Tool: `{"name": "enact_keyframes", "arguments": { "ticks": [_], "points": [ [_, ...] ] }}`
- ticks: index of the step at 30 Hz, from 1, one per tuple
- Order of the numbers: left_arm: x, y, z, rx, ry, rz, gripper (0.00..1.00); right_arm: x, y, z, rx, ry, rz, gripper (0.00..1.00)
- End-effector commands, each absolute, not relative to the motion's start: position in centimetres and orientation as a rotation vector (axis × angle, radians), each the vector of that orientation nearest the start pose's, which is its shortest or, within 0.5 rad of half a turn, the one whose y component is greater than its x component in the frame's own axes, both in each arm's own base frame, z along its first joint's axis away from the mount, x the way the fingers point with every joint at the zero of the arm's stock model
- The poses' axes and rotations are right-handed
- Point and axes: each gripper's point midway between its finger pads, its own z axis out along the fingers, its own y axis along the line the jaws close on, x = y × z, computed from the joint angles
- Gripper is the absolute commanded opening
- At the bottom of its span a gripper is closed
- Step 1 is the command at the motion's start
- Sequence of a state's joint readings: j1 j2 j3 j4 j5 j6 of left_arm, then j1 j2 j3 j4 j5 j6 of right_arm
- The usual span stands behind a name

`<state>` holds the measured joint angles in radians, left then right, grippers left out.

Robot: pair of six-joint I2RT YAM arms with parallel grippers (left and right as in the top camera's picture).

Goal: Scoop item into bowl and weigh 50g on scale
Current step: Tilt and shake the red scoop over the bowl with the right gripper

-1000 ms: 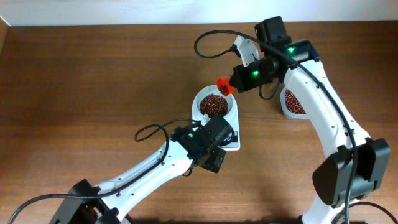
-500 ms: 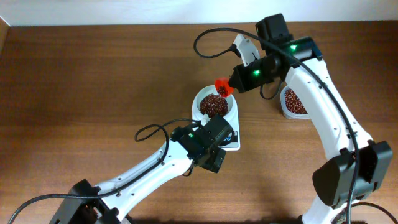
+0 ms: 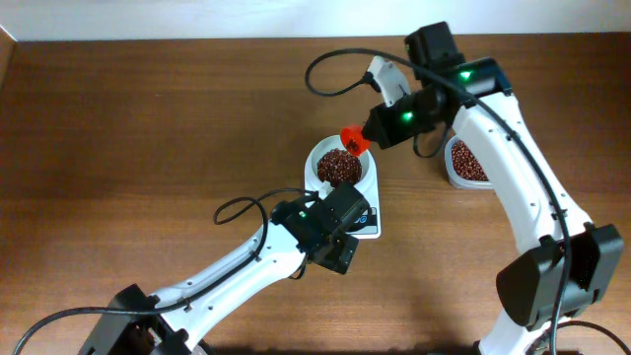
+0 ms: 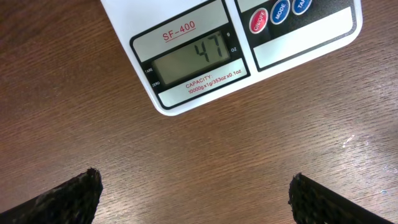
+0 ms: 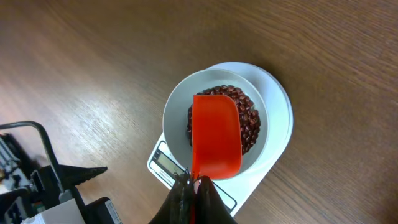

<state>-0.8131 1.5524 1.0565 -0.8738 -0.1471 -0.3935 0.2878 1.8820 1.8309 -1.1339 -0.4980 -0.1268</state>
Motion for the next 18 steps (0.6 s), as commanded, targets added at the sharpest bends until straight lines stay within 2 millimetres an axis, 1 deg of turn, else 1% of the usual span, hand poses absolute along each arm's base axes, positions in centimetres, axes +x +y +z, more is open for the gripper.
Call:
{"name": "enact_keyframes", "arguments": {
  "ticks": [1, 3, 18],
  "points": [
    [22.96, -20.33, 7.09, 0.574, 2.840, 0.033, 0.99, 39.27, 19.68, 23.54, -0.639, 2.540, 0.888, 0.04],
    [22.97, -20.32, 7.09, 0.574, 2.840, 0.033, 0.99, 39.10, 19.40, 23.85, -0.621, 2.536, 0.943, 0.04],
    [22.96, -20.33, 7.09, 0.574, 2.840, 0.033, 0.99, 39.16, 19.32, 23.89, -0.617, 2.534, 0.946, 0.04]
  ]
}}
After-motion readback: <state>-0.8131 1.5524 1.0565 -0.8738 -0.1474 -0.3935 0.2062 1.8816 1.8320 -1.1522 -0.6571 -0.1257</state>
